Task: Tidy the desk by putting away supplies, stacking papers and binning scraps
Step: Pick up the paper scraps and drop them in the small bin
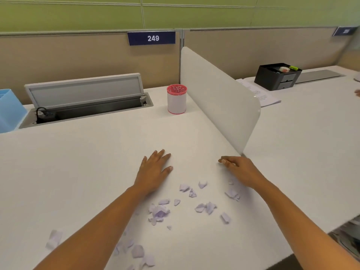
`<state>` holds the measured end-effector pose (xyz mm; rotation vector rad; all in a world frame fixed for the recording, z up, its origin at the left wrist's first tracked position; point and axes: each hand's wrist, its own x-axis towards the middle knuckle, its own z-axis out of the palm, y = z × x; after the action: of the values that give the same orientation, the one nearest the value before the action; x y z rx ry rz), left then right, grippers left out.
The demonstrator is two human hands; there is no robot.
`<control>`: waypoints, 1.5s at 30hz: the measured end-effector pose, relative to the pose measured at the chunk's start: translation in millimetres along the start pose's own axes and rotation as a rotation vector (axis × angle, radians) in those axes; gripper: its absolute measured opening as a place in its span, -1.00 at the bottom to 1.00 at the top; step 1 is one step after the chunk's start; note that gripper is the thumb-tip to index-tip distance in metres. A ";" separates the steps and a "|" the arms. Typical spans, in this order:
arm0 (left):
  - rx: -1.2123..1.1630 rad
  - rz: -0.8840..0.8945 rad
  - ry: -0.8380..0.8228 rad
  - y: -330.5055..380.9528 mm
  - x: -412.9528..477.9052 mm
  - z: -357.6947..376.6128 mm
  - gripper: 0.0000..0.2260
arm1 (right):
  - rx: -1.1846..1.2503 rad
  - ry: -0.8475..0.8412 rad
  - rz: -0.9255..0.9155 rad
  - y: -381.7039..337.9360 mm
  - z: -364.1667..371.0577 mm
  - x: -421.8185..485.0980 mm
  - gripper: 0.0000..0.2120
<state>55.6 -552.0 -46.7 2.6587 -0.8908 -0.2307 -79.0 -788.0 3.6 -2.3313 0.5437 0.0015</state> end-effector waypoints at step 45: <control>0.021 -0.113 0.118 -8.4 24.6 -6.0 -0.59 | 0.322 0.010 0.045 -66.2 23.6 47.0 -0.85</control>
<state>81.3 -559.1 -45.3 2.7133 -0.7116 -0.0894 -7.1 -747.7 22.8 -2.0061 0.5568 -0.0712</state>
